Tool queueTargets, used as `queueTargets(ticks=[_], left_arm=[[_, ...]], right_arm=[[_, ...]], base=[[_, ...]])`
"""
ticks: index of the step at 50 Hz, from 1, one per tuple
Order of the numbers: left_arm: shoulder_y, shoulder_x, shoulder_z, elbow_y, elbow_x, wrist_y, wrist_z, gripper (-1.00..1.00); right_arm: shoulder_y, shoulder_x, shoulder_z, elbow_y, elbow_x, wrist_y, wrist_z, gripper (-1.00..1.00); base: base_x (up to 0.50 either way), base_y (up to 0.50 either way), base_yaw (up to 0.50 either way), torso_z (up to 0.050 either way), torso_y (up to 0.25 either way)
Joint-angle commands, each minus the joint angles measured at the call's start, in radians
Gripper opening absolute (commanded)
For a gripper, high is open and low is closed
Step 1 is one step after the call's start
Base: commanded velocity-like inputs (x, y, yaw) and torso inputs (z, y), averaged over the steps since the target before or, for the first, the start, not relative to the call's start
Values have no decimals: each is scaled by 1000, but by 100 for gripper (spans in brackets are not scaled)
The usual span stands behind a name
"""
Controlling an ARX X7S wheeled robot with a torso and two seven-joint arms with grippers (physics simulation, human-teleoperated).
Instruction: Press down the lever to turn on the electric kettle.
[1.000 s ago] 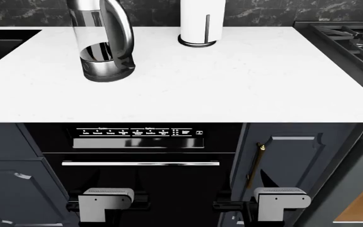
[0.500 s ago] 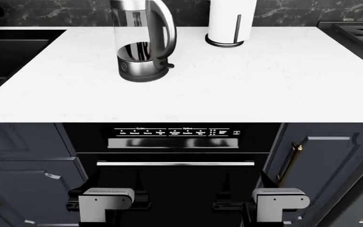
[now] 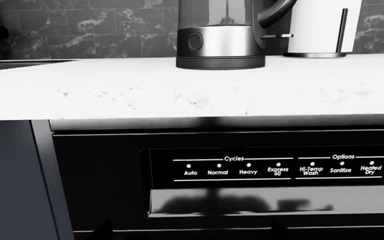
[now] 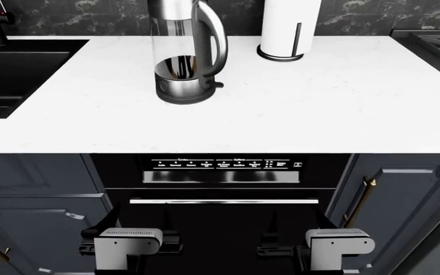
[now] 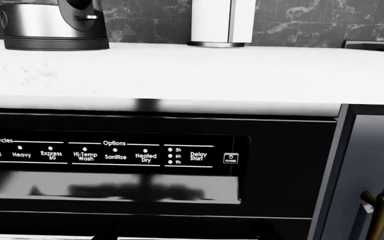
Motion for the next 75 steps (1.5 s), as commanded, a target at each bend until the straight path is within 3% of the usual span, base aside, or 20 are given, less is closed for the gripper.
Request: queueTargets(ticks=[1,39,45,59,75], left_arm=[[0,-12,14,-8,-8,25,-10,100],[7,-35,37,11,-39,55,-49,100],[24,-40,5,109,-92,61,-65,100],[-39,-82,-21,359,-173,-197,-132,100],[-320,-175,-93,615,-328,-641,-223,100]], right_arm=[[-4,11,-12,-15,12,7,13,100],[-4,37,-35,-13,55,-14,37,100],[-43,58,21,-117,141,-15,37,100],[-33,140,74,-474,300,278,119,100],[276,282,128,-723,529,761,220,100]], base=[[0,0,0,50,0],[0,0,0,48,0],[0,0,0,0,0],[0,0,0,0,0],[0,0,0,0,0]])
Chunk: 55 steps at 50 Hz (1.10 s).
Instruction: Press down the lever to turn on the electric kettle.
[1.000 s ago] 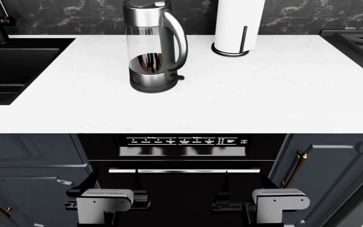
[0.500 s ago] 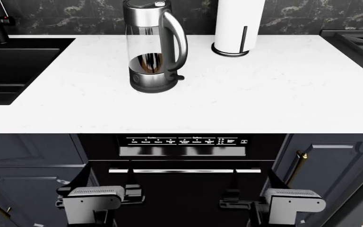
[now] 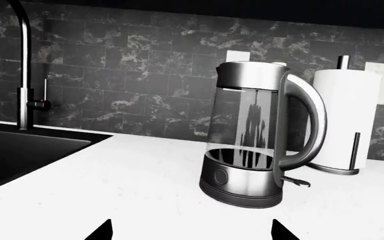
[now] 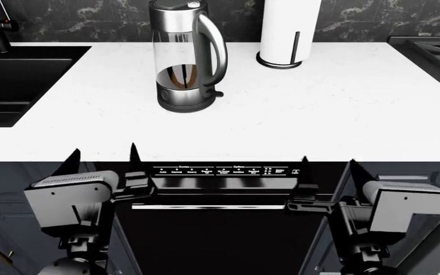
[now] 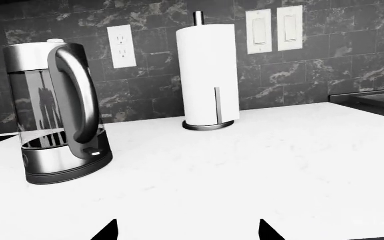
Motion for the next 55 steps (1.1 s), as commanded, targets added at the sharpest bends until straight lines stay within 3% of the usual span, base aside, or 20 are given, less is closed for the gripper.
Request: queueTargets(ticks=[1,11,19,23,45,55], left_arm=[[-202,-57,-47,161,-109,-299,-62,100],[-474,-101,-77,197,-224,-587,-108,100],[-598,-95,-79,133,-266,-676,-110,100],[-603,-97,-73,115,-270,-679,-104,100],[-563,-120,-115,139,-283,-668,-115,100],[-535,-139,-144,148,-278,-661,-128,100]], right_arm=[[205,89,52,-170,177,322,74,100],[482,119,181,-216,494,645,194,100],[577,107,181,-165,584,717,229,100],[573,102,169,-135,582,709,210,100],[574,115,156,-115,622,710,249,100],[558,131,144,-126,610,701,253,100]], base=[[0,0,0,0,0],[0,0,0,0,0],[0,0,0,0,0],[1,0,0,0,0],[495,24,0,0,0],[0,150,0,0,0]])
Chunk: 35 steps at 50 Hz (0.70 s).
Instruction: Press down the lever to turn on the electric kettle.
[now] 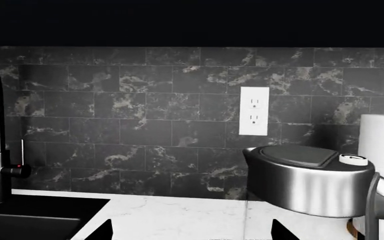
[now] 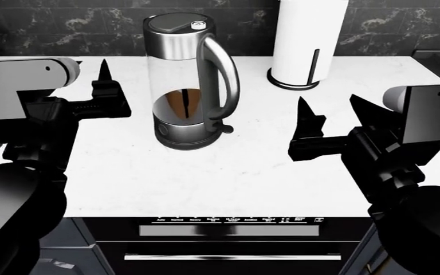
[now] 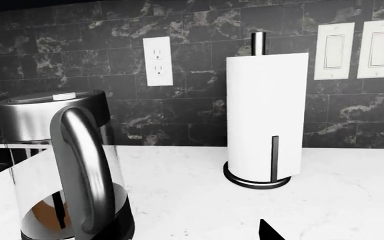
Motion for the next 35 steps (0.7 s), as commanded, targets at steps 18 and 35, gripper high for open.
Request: queueTargets(ticks=[18,35], left_arm=[[6,-19,-7,3,6,3,-21,100],[4,-19,2,0,5,9,-27,100]], right_arm=[[-48,25,-3,-6,1,-20,28,100],[-22,28,30,49,102,63,132,100]], base=[[3,185,0,0,0],[79,45,0,0,0]])
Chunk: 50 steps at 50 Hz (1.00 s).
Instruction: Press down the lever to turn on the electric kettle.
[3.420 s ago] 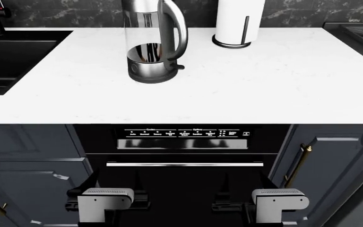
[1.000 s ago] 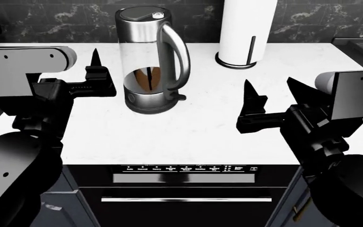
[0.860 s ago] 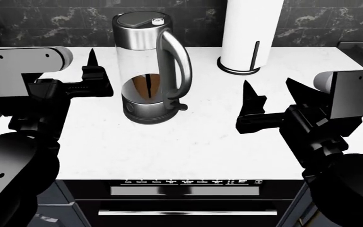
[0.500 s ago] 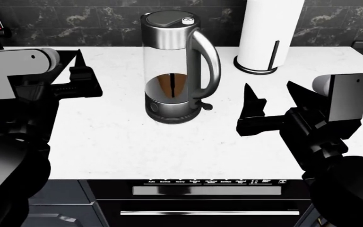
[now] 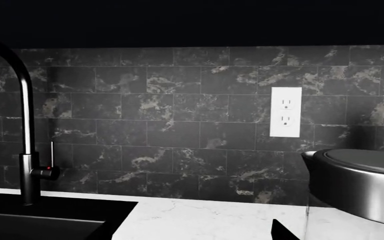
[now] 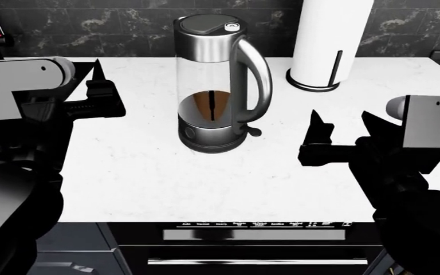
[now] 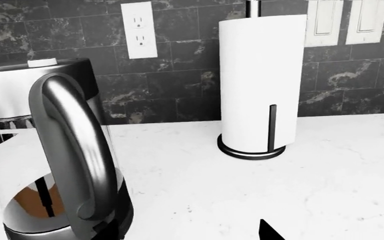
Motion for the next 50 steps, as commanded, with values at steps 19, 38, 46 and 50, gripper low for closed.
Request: queueTargets(ticks=[19,38,46,50], left_arm=[[7,-8,-18,9,-13,4,-16,100],[0,-11,-14,8,-21,2,-22,100],[1,-13,-13,7,-22,5,-24,100],[1,-14,-12,6,-23,8,-24,100]], right_arm=[[10,20,26,41,103,64,146,100],[-6,45,12,67,113,28,64,-100],[-26,55,-20,67,90,6,36,-100],[-25,56,-39,68,89,5,29,-100]], base=[[211,94,0,0,1],[0,0,0,0,0],[0,0,0,0,0],[0,0,0,0,0]])
